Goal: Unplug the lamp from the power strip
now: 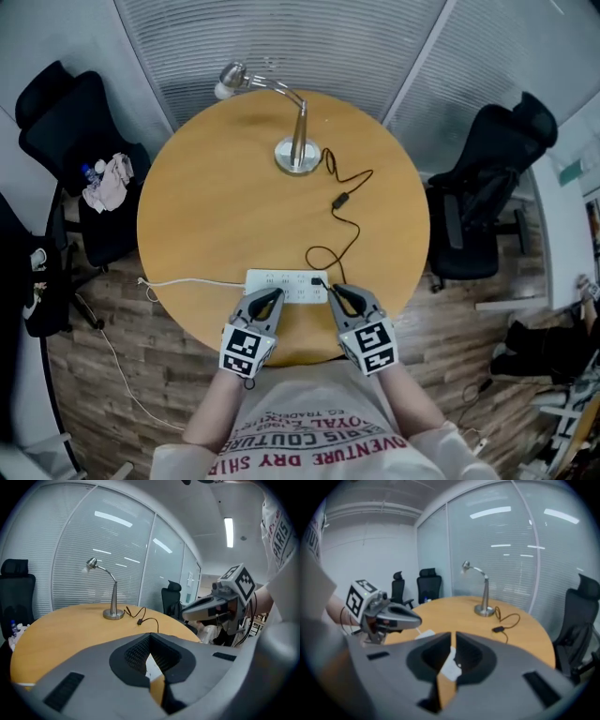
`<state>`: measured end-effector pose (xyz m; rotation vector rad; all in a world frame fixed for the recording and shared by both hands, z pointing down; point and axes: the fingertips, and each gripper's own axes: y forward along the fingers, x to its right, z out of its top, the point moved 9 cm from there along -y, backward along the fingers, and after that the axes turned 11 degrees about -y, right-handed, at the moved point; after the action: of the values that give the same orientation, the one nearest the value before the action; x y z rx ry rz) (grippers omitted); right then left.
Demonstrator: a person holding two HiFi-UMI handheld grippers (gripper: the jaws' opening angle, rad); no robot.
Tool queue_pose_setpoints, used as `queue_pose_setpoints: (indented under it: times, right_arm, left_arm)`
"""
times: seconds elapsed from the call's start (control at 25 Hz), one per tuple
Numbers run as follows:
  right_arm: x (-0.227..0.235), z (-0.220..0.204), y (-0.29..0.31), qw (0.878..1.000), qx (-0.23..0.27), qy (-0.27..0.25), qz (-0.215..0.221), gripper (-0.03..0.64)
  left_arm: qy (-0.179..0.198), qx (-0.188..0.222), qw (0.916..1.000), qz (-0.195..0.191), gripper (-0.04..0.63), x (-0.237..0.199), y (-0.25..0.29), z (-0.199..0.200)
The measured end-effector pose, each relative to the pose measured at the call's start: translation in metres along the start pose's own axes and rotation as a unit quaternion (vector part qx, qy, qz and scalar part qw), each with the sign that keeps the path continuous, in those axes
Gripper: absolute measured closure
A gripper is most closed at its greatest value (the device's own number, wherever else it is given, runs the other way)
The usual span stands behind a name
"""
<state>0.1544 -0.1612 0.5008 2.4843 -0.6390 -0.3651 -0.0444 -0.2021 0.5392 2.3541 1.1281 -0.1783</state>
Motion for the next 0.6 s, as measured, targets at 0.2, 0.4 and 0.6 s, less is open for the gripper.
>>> queue_pose_setpoints:
  times: [0.2, 0.4, 0.6]
  right_arm:
    - [0.004, -0.011, 0.029, 0.995, -0.051, -0.047, 0.071, 0.450]
    - [0.005, -0.025, 0.056, 0.979, -0.118, -0.112, 0.120, 0.423]
    - [0.005, -0.037, 0.082, 0.953, -0.191, -0.171, 0.159, 0.422]
  left_arm:
    - [0.000, -0.077, 0.9967, 0.025, 0.568, -0.015, 0.038, -0.031]
    - [0.009, -0.142, 0.9887, 0.047, 0.568, -0.024, 0.071, -0.056]
    - [0.018, -0.196, 0.9788, 0.056, 0.568, -0.029, 0.087, -0.068]
